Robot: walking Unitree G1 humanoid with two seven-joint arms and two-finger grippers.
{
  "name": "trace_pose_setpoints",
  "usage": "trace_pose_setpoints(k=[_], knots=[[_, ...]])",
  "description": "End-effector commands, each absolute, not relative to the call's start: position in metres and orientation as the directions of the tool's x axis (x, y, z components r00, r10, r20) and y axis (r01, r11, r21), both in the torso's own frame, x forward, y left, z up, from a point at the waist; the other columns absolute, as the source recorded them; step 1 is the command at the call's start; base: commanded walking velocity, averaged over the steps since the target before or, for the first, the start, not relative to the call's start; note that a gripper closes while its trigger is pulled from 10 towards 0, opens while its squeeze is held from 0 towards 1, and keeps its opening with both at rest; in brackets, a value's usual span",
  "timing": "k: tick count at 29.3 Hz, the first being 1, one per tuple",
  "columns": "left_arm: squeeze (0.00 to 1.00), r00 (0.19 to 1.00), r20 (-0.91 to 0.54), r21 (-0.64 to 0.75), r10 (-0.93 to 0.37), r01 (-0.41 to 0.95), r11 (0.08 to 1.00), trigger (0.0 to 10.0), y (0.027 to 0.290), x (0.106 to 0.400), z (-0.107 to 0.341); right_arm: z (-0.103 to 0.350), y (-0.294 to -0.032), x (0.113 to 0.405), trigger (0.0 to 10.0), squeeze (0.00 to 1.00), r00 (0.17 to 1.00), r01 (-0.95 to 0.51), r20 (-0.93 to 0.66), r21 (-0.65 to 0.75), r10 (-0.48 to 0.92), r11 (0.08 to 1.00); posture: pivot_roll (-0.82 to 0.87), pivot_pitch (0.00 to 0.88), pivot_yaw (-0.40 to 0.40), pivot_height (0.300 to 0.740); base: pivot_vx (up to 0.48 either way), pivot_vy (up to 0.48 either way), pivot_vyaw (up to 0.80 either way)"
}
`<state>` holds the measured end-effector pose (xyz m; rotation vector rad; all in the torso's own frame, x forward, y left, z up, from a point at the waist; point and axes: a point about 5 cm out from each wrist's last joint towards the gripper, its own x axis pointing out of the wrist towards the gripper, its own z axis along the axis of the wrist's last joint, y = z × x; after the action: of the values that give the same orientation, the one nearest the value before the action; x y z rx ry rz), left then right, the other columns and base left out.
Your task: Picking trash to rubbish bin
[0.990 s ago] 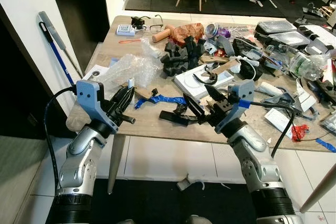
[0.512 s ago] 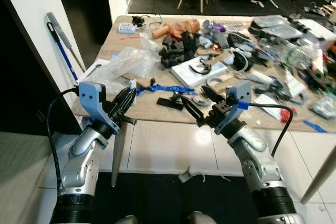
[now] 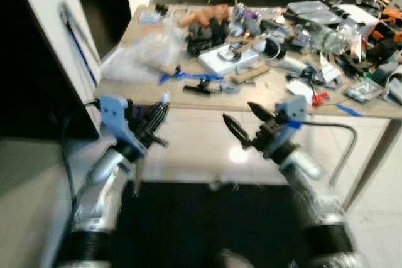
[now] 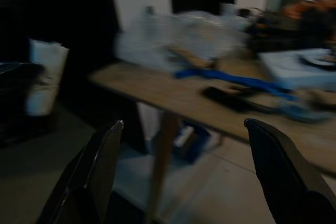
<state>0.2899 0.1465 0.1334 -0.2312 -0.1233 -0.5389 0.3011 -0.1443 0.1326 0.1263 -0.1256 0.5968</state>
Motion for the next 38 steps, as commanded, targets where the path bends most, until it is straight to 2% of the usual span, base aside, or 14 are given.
trace_pose_setpoints(k=[1, 12, 21, 26, 27, 31, 33, 35, 38], knots=[[0.00, 0.850, 0.171, -0.189, -0.499, 0.525, 0.830, 10.0, 0.147, 0.290, 0.132, 0.132, -0.145, 0.301, 10.0, 0.00, 0.820, -0.568, 0.140, 0.073, 0.555, 0.820, -0.01, 0.000, -0.002, 0.740, -0.345, 0.000, 0.00], [0.00, 0.850, 0.172, -0.194, -0.497, 0.524, 0.829, 10.0, 0.146, 0.290, 0.132, 0.132, -0.144, 0.303, 10.0, 0.00, 0.822, -0.567, 0.123, 0.084, 0.556, 0.819, 0.00, 0.000, -0.002, 0.740, -0.315, 0.000, 0.00], [0.00, 0.845, 0.169, -0.187, -0.508, 0.533, 0.825, 10.0, 0.146, 0.290, 0.132, 0.132, -0.141, 0.301, 10.0, 0.00, 0.818, -0.573, 0.111, 0.079, 0.564, 0.816, 0.00, 0.000, -0.002, 0.740, 0.000, 0.000, -0.80], [0.00, 0.771, 0.054, 0.015, -0.635, 0.635, 0.772, 10.0, 0.145, 0.284, 0.130, 0.134, -0.139, 0.297, 10.0, 0.00, 0.775, -0.632, 0.074, 0.082, 0.628, 0.771, -0.01, 0.000, -0.003, 0.740, 0.000, 0.000, -0.80], [0.00, 0.771, 0.054, 0.015, -0.635, 0.635, 0.772, 10.0, 0.145, 0.284, 0.130, 0.134, -0.139, 0.297, 10.0, 0.00, 0.775, -0.632, 0.074, 0.082, 0.628, 0.771, -0.01, 0.000, -0.003, 0.740, 0.000, 0.000, -0.80], [0.00, 0.683, -0.082, 0.194, -0.726, 0.725, 0.661, 10.0, 0.150, 0.274, 0.124, 0.137, -0.141, 0.293, 10.0, 0.00, 0.705, -0.709, 0.038, 0.078, 0.709, 0.701, 0.00, 0.000, -0.005, 0.740, 0.000, 0.000, -0.80], [0.00, 0.676, -0.126, 0.247, -0.726, 0.731, 0.637, 10.0, 0.155, 0.273, 0.122, 0.137, -0.144, 0.291, 10.0, 0.00, 0.687, -0.726, 0.023, 0.072, 0.726, 0.684, 0.00, 0.000, -0.005, 0.740, 0.000, 0.000, -0.80], [0.00, 0.682, -0.211, 0.372, -0.700, 0.719, 0.587, 10.0, 0.167, 0.275, 0.121, 0.137, -0.151, 0.288, 10.0, 0.00, 0.648, -0.759, -0.025, 0.058, 0.761, 0.648, 0.00, 0.000, -0.005, 0.740, 0.000, 0.000, -0.80], [0.00, 0.686, -0.250, 0.440, -0.684, 0.709, 0.551, 10.0, 0.171, 0.276, 0.123, 0.135, -0.156, 0.284, 10.0, 0.00, 0.615, -0.783, -0.075, 0.055, 0.785, 0.619, 0.00, 0.000, -0.005, 0.740, 0.000, 0.000, -0.80]])
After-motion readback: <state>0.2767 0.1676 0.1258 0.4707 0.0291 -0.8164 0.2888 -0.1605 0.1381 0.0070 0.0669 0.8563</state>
